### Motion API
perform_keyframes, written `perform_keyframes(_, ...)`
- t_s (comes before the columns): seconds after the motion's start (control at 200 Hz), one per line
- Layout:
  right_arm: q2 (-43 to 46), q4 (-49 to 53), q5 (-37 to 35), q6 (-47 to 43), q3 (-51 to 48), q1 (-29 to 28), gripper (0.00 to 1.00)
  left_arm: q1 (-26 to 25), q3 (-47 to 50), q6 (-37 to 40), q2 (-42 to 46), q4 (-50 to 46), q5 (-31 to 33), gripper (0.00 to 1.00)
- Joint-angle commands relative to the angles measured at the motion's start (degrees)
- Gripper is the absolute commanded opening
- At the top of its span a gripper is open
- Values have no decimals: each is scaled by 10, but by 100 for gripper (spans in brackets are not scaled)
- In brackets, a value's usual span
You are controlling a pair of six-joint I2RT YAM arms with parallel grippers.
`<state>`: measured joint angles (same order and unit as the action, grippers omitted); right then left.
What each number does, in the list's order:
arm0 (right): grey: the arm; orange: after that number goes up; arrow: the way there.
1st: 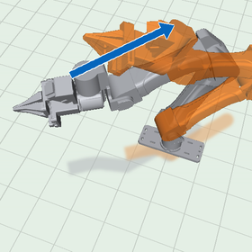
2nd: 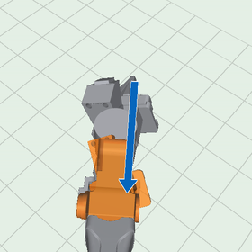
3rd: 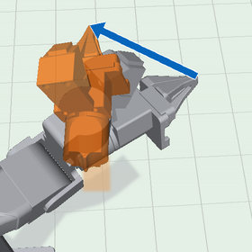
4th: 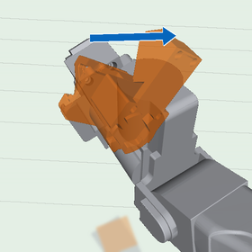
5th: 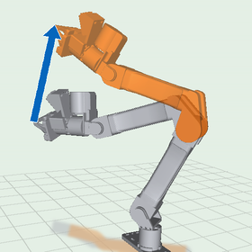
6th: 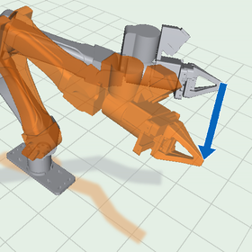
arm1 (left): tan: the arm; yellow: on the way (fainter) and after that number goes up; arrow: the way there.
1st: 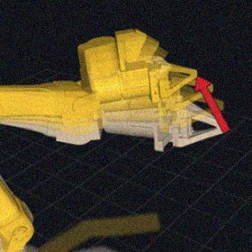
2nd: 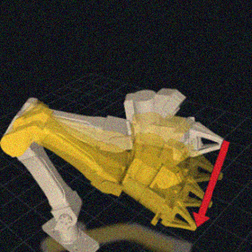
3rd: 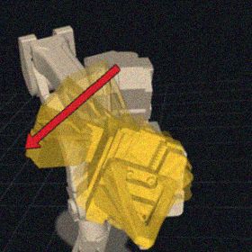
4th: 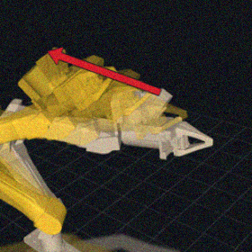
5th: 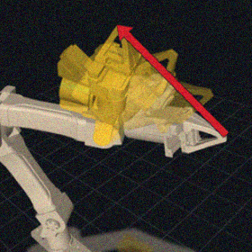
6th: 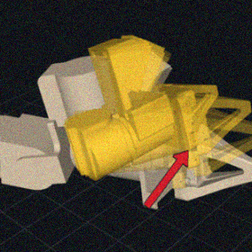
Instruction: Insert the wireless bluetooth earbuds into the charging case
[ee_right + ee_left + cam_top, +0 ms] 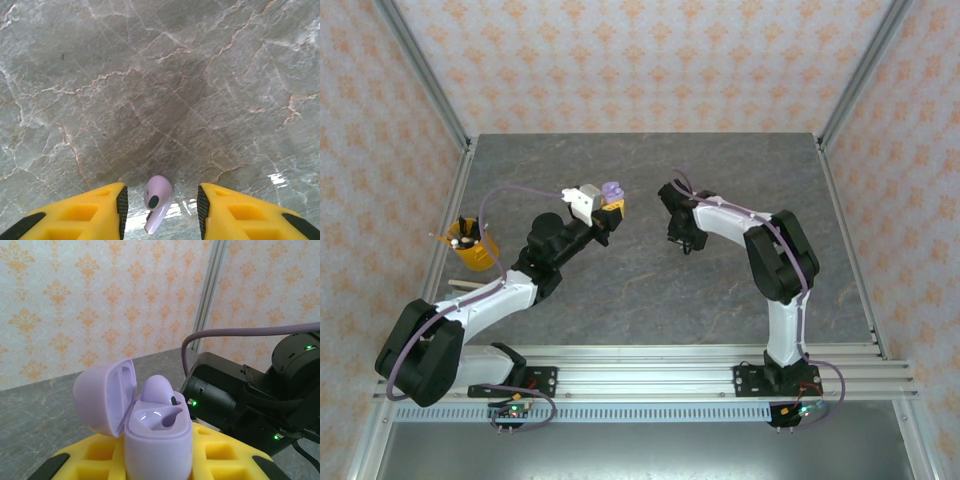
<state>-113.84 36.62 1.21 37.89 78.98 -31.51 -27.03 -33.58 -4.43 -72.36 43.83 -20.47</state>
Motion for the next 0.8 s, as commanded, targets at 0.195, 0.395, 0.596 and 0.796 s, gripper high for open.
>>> perform_keyframes(0.195,-26,21,-35,8,14,-7,39,-5,0,6,1,21,8,0)
perform_keyframes(0.395,-36,20,-37,9,15,-7,29,-5,0,7,2,20,9,0)
perform_keyframes(0.596,-26,15,-33,8,10,-7,16,-4,1,6,3,20,8,0)
perform_keyframes(0.796,19,-4,-44,3,-21,-7,12,-5,0,6,3,17,6,0)
